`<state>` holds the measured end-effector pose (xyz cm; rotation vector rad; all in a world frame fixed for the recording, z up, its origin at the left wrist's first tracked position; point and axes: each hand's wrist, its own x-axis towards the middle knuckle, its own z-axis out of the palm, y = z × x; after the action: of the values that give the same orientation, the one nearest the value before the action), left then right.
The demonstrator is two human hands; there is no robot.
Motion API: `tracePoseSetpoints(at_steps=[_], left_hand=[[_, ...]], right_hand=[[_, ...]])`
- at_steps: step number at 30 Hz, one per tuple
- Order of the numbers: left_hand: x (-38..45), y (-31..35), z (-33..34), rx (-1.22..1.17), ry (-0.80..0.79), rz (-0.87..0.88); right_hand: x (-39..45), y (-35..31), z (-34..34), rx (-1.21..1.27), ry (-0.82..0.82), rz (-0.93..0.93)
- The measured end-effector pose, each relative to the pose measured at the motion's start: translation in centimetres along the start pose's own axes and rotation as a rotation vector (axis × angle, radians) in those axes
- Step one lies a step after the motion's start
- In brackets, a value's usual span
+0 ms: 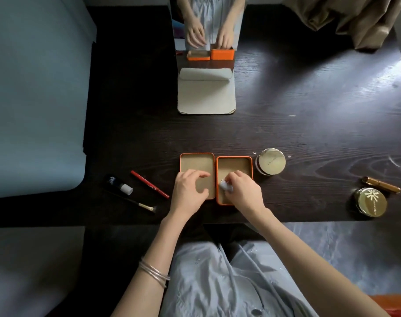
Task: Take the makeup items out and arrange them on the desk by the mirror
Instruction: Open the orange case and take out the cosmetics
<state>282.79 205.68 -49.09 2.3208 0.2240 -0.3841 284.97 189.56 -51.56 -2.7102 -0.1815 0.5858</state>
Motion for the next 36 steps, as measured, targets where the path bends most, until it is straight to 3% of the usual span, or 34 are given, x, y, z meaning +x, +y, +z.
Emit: tracePoseSetpoints(at_steps=[3, 6, 9, 18, 28, 32, 36], left_hand=[[-0.2, -0.1, 0.3, -0.024, 0.012, 0.021], [0.0, -0.2, 0.6, -0.033, 0.041, 0.030], [0.1, 0.1, 0.8, -0.030, 0.018, 0.042], [0.9, 1.2, 1.1, 0.035, -0.018, 0.078], [0.5, 0.5, 1.4, 0.061, -0.073, 0.043], [0.2, 0.0, 1.6, 0.166, -0.091, 0.027], [-0.3, -0.9, 2.4, 0.334, -0.135, 0.016]], right_hand=[[0.0, 0.3, -1.0, 0.192, 0.080, 0.089], [-0.6, 2.1, -3.4, 0.429, 0.260, 0.219], [-1.1, 5.3, -5.8, 0.479, 0.403, 0.346], [1.8, 10.8, -7.5, 0.544, 0.428, 0.608], [3.0, 11.6, -6.6, 0.597, 0.443, 0.659], [2.0, 10.6, -7.2, 0.525, 0.518, 0.562], [-0.1, 6.6, -7.3, 0.660, 0.490, 0.452]])
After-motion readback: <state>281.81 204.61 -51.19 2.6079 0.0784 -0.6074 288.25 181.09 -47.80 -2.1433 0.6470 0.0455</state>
